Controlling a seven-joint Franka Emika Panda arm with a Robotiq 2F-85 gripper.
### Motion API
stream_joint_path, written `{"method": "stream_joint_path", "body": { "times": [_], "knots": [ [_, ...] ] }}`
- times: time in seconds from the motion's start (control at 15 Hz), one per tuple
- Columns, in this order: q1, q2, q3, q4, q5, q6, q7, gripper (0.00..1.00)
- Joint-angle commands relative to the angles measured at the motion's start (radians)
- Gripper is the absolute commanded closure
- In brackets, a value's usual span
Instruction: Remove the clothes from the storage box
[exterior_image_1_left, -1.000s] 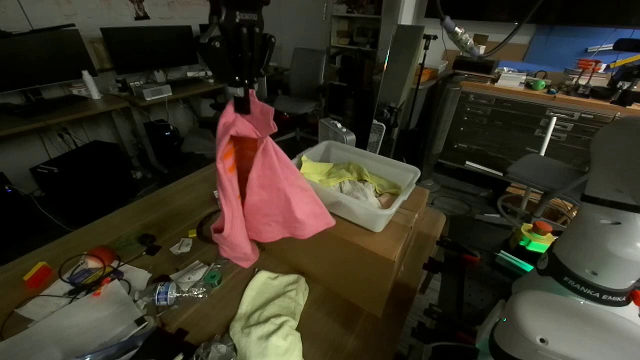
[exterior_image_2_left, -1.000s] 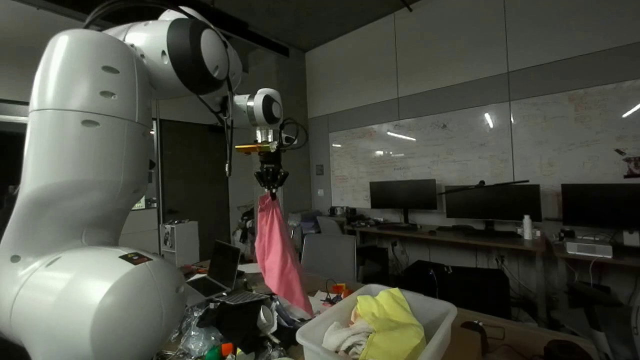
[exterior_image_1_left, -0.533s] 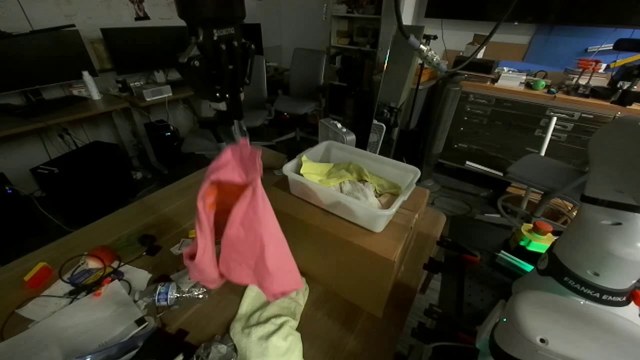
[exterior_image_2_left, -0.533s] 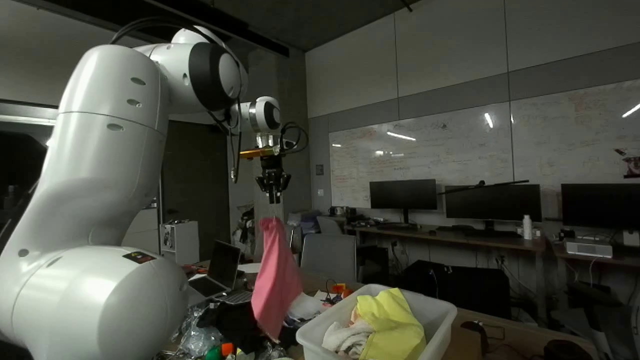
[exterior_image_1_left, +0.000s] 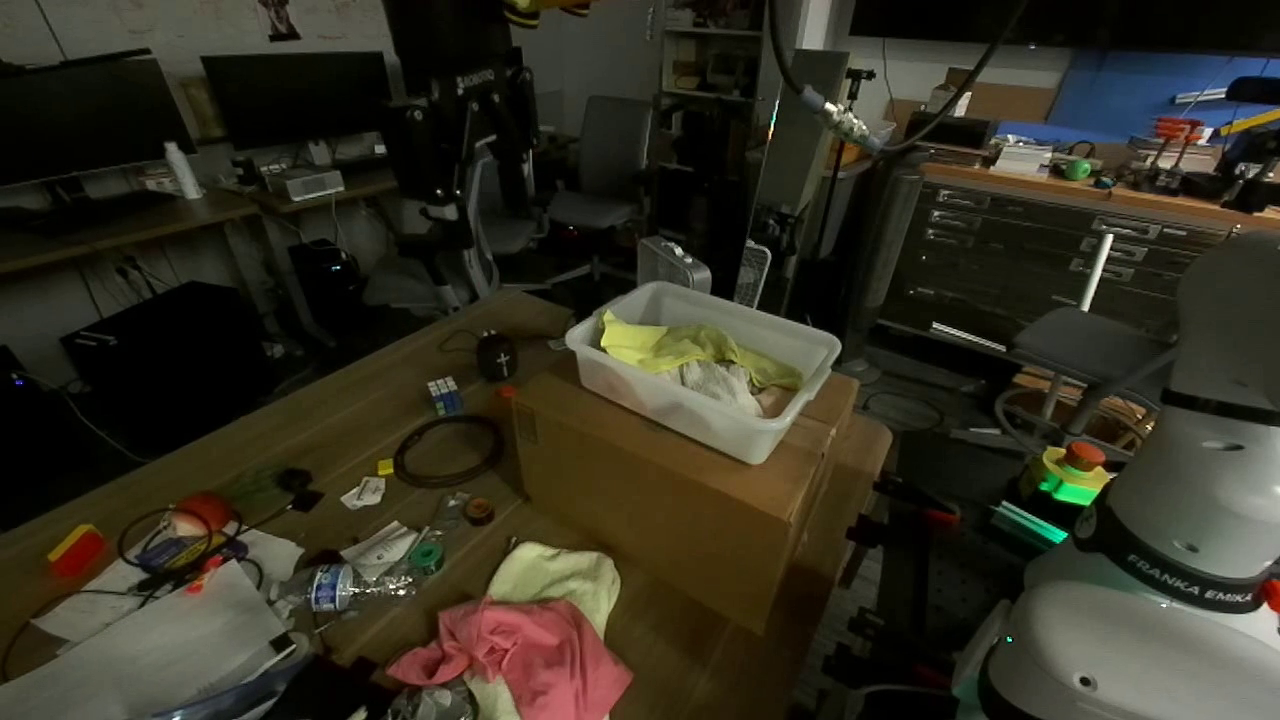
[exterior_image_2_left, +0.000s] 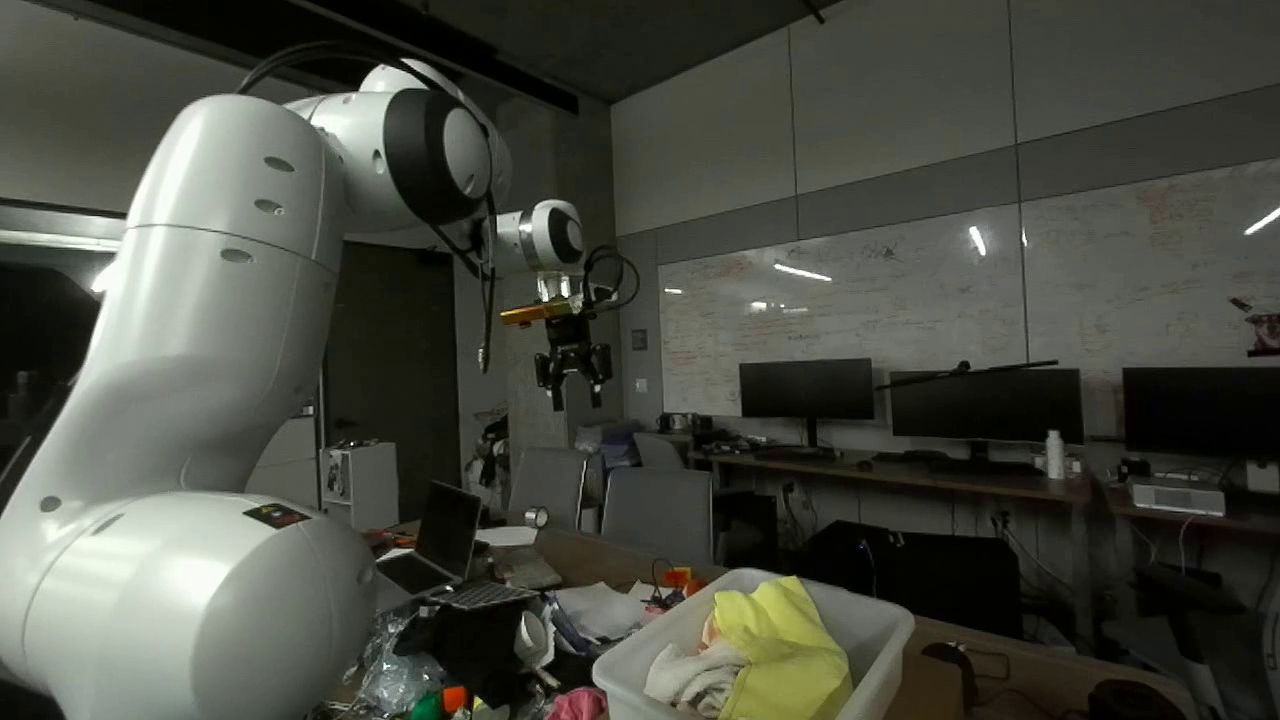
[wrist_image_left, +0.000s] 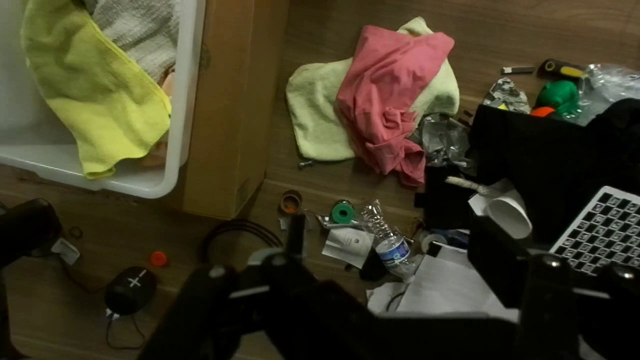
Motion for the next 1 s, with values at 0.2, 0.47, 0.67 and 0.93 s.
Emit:
{"method": "stream_joint_path", "body": {
  "times": [0.2, 0.47, 0.67, 0.93],
  "knots": [
    [-0.084, 0.015, -0.087, -0.145, 0.01, 0.058, -0.004, 0.0],
    [-0.139, 0.051, -0.127, -0.245, 0.024, 0.131, -0.018, 0.0],
    [-0.173, 0.078, -0.145, -0.299, 0.047, 0.187, -0.038, 0.0],
    [-0.215, 0.085, -0.166, -0.361, 0.09, 0.252, -0.063, 0.0]
  ]
}}
